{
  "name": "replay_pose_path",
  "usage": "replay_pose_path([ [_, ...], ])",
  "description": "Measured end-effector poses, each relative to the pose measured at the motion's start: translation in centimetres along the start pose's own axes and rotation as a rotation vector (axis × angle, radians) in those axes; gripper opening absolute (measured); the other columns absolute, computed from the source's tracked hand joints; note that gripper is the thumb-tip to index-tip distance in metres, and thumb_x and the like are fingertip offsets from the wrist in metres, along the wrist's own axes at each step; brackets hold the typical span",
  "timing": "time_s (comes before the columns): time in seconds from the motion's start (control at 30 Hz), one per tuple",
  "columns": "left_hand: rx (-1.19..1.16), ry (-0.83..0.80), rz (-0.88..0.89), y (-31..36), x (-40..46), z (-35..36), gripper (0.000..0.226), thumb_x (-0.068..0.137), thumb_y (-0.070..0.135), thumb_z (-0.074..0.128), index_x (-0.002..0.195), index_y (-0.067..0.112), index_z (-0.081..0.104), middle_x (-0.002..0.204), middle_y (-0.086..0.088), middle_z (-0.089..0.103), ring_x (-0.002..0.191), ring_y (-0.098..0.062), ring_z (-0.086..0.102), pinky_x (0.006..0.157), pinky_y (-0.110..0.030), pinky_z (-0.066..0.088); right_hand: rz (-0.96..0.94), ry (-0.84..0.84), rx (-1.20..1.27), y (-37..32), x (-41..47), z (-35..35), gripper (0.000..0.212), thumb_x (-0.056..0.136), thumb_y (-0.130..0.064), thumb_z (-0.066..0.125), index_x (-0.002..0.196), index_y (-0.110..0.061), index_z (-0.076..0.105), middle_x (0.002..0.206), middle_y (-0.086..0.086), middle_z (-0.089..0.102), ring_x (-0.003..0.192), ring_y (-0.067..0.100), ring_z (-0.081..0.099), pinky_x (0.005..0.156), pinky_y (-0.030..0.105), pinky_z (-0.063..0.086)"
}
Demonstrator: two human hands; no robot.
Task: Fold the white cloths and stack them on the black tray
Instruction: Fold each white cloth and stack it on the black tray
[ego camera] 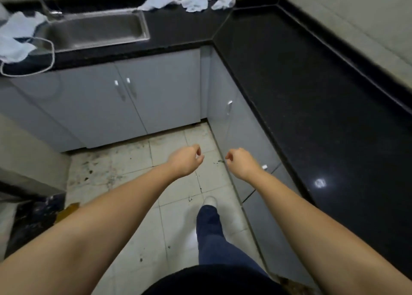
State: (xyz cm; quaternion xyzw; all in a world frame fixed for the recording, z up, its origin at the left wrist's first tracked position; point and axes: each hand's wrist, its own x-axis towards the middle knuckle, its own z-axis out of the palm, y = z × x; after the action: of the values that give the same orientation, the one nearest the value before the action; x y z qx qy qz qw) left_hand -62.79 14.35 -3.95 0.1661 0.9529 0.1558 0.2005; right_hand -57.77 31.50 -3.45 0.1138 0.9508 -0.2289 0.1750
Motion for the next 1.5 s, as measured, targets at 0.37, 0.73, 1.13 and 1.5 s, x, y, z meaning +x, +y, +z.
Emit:
replay_pose_path([
  [0.37, -0.068, 0.052, -0.03, -2.4, 19.3, -10.8, 0.024, 0.095, 0.028, 0.044, 0.106, 0.012, 0.058, 0.105, -0.008, 0.066, 0.096, -0.027, 0.059, 0.078, -0.034, 0.048, -0.077, -0.071, 0.03, -5.1, 20.5, -8.1, 0.022, 0.093, -0.013, 0.045, 0.101, -0.005, 0.064, 0.11, 0.016, 0.065, 0.102, 0.032, 0.06, 0.077, 0.028, 0.043],
  [0.73, -0.149, 0.082, 0.083, -5.6, 40.4, -19.9, 0.022, 0.095, 0.025, 0.044, 0.107, 0.012, 0.059, 0.102, -0.008, 0.065, 0.093, -0.027, 0.06, 0.079, -0.037, 0.05, -0.069, 0.053, 0.117, -11.6, 41.2, -15.8, 0.024, 0.095, -0.017, 0.046, 0.102, -0.006, 0.065, 0.105, 0.016, 0.067, 0.1, 0.032, 0.06, 0.081, 0.034, 0.046],
  [1.13, -0.07, -0.02, 0.202, -10.8, 65.3, -33.9, 0.021, 0.095, 0.023, 0.046, 0.108, 0.014, 0.058, 0.101, -0.006, 0.063, 0.09, -0.024, 0.061, 0.081, -0.04, 0.052, 0.094, 0.121, 0.289, -16.8, 63.7, -24.6, 0.022, 0.095, -0.018, 0.045, 0.102, -0.014, 0.066, 0.103, 0.006, 0.067, 0.089, 0.019, 0.061, 0.077, 0.03, 0.048],
  [1.5, -0.021, 0.07, 0.146, -11.5, 85.1, -36.9, 0.032, 0.091, 0.012, 0.045, 0.121, 0.008, 0.054, 0.122, -0.015, 0.053, 0.112, -0.031, 0.051, 0.092, -0.043, 0.045, -0.062, 0.165, 0.087, -17.0, 85.6, -30.9, 0.029, 0.091, -0.015, 0.05, 0.118, -0.01, 0.06, 0.12, 0.016, 0.051, 0.113, 0.033, 0.05, 0.095, 0.045, 0.045],
])
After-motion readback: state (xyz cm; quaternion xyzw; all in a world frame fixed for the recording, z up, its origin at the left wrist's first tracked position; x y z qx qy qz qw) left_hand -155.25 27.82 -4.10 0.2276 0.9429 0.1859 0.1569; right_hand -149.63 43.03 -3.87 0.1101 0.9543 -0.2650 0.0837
